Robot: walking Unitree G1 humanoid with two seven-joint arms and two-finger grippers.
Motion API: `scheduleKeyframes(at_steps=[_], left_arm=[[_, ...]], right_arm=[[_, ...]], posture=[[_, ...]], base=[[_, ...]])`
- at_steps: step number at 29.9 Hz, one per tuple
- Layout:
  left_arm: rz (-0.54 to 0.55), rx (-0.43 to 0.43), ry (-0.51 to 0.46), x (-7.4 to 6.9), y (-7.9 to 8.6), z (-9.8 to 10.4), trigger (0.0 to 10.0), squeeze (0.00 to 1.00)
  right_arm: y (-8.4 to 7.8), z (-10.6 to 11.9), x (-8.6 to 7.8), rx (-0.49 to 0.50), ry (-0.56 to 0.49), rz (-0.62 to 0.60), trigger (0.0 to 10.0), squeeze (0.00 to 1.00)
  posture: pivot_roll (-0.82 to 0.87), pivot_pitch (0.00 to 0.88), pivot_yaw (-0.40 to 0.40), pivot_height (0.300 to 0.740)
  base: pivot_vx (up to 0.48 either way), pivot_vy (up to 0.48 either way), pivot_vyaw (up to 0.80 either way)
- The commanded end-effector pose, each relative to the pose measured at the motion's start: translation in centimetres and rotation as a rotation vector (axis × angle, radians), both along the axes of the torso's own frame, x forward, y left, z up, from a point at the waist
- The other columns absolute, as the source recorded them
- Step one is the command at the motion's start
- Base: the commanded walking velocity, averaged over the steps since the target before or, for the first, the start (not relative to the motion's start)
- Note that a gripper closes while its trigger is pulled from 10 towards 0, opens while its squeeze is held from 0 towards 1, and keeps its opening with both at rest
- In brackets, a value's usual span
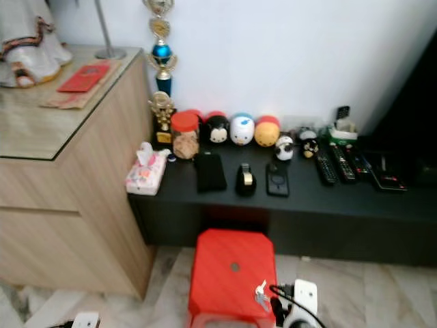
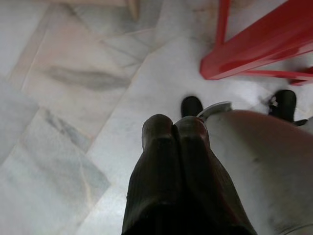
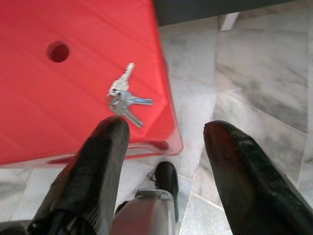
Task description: Hang keys on a hook
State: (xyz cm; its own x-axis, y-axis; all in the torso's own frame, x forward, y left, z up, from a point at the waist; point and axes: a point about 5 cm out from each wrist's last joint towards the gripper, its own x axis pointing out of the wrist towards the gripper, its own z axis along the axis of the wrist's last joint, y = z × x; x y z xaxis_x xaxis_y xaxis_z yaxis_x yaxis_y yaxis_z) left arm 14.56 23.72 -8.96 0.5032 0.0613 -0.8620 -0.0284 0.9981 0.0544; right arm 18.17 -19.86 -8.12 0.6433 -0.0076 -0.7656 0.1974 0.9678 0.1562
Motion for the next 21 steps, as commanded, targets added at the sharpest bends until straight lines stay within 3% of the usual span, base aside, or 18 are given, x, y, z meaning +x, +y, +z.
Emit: scheduleKeyframes(at_steps=[1, 8, 15, 16, 17, 21], left_arm=[[-0.014, -0.005, 0.003, -0.2, -0.3, -0.2, 10.0, 0.0], [-0.041, 0.028, -0.047, 0.1, -0.2, 0.1, 10.0, 0.0], [0.057, 0.006, -0.135, 0.1, -0.1, 0.4, 10.0, 0.0], [0.061, 0.001, -0.15, 0.2, -0.1, 0.4, 10.0, 0.0], [0.057, 0.002, -0.153, 0.2, -0.1, 0.4, 10.0, 0.0], [0.057, -0.002, -0.139, 0.0, -0.1, 0.3, 10.0, 0.0]], right_arm=[[-0.6, 0.1, 0.0, -0.005, -0.003, -0.027, 10.0, 0.0], [-0.7, 0.3, 0.1, -0.022, -0.04, -0.025, 10.0, 0.0], [-0.5, 0.5, 0.4, -0.019, -0.089, 0.016, 10.0, 0.0], [-0.5, 2.1, 3.1, -0.021, -0.191, 0.025, 10.0, 0.0], [-0.5, 2.6, 3.8, -0.021, -0.219, 0.026, 10.0, 0.0], [-0.8, 2.4, 3.4, -0.019, -0.198, -0.012, 10.0, 0.0]], posture=[[-0.01, 0.0, -0.044, 0.74], [-0.01, 0.0, -0.045, 0.74], [-0.03, 0.0, -0.037, 0.74], [-0.03, 0.0, -0.037, 0.74], [-0.03, 0.0, -0.037, 0.74], [-0.02, 0.0, -0.033, 0.74]], base=[[0.0, 0.0, 0.0], [0.0, 0.0, 0.0], [0.0, 0.0, 0.0], [0.0, 0.0, 0.0], [0.0, 0.0, 0.0], [0.0, 0.0, 0.0]])
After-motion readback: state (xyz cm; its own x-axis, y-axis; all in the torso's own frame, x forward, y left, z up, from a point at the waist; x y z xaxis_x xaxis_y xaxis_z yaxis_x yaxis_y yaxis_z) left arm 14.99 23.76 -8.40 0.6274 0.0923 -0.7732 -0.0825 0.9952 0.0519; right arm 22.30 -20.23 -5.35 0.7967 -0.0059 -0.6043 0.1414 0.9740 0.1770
